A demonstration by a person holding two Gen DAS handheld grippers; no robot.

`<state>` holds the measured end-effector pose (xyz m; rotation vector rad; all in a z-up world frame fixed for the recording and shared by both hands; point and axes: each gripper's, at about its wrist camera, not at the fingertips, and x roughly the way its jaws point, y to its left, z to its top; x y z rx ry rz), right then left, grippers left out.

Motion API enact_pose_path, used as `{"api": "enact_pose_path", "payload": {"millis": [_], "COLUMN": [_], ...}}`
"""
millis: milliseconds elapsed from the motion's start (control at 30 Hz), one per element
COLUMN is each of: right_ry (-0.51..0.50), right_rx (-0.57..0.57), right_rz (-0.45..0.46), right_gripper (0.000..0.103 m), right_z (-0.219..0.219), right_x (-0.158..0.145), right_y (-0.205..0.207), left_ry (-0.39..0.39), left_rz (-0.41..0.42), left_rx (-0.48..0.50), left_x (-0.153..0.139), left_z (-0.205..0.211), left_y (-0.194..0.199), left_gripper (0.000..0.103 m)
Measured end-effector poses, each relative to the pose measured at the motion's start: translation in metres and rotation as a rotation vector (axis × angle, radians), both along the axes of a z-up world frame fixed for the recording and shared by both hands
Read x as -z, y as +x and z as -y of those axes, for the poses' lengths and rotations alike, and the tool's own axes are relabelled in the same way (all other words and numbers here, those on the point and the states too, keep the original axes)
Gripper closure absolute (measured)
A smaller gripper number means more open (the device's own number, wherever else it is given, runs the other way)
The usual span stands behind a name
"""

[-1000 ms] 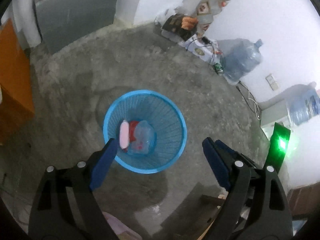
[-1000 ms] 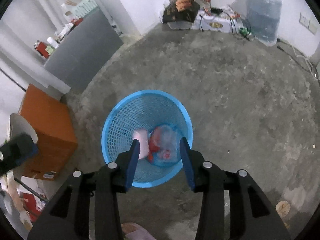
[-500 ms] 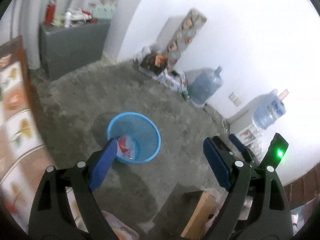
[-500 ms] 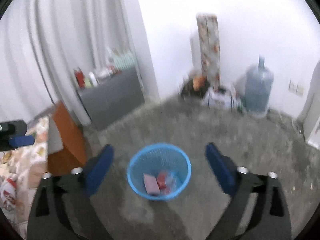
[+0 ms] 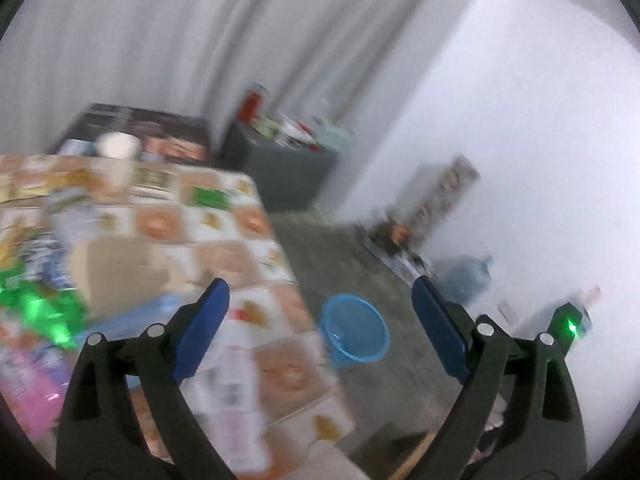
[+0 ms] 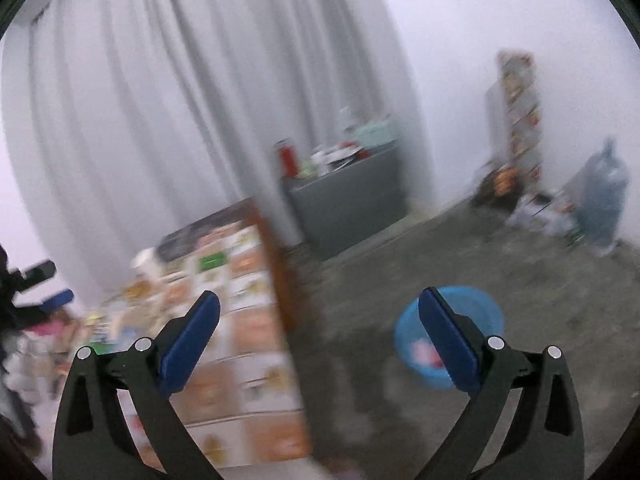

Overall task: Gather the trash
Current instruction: 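Move both open tools back to the table, then reach the left tool to the blue Mecobalamin box and close on it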

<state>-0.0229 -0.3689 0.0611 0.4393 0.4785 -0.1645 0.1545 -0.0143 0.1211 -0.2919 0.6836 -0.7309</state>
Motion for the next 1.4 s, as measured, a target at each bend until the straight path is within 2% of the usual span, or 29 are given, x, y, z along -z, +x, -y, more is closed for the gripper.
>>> {"api": "enact_pose_path", "payload": {"millis": [167,233,400,500,533,600,700,767,933,1033,1167,1267,1400], "right_ry": [0.075,0.088,0.116,0.120,0.125,0.141,0.150,0.151,0.188,0.201,0.229,0.272,0.352], "right_rx": [-0.187,-0.239,-0.337,-0.371,-0.378,-0.396,-0.425,-0.443,-0.494,-0.508,-0.529,-0.547,-0.568], "right_rz": [-0.059,-0.080,-0.139,-0.183,-0.197,-0.226,-0.261,-0.276,-0.305,-0.322,-0.342,-0.363,-0.398], "right_gripper": [0.006,0.006,0.006,0.006,0.006,0.006,0.006,0.006,0.006,0.006,0.006,0.006,0.006], "right_z": [-0.041,-0.056,-0.079,-0.094,-0.095,-0.098,-0.105,-0.110,-0.120,-0.124,-0.123,-0.121,-0.120], "right_x": [-0.001,0.000,0.010,0.020,0.023,0.030,0.042,0.047,0.062,0.069,0.075,0.083,0.095], "right_y": [0.031,0.041,0.065,0.075,0.079,0.087,0.102,0.110,0.125,0.133,0.138,0.144,0.147], "left_ry": [0.098,0.150,0.218,0.329,0.404,0.504,0.623,0.653,0.671,0.713,0.764,0.785,0.806], "left_rz": [0.091,0.118,0.131,0.171,0.204,0.253,0.295,0.286,0.220,0.185,0.162,0.144,0.140], "left_rx": [-0.098,-0.100,-0.088,-0.107,-0.113,-0.101,-0.020,0.039,0.200,0.285,0.393,0.451,0.472], "left_x": [0.004,0.015,0.053,0.077,0.084,0.096,0.109,0.114,0.121,0.131,0.142,0.148,0.154], "left_z": [-0.066,-0.074,-0.073,-0.066,-0.061,-0.051,-0.040,-0.035,-0.024,-0.017,-0.009,-0.007,-0.006], "left_y": [-0.021,-0.028,-0.033,-0.030,-0.029,-0.025,-0.015,-0.003,0.035,0.059,0.071,0.075,0.081], "left_gripper": [0.014,0.014,0.014,0.014,0.014,0.014,0.014,0.014,0.014,0.014,0.014,0.014,0.014]}}
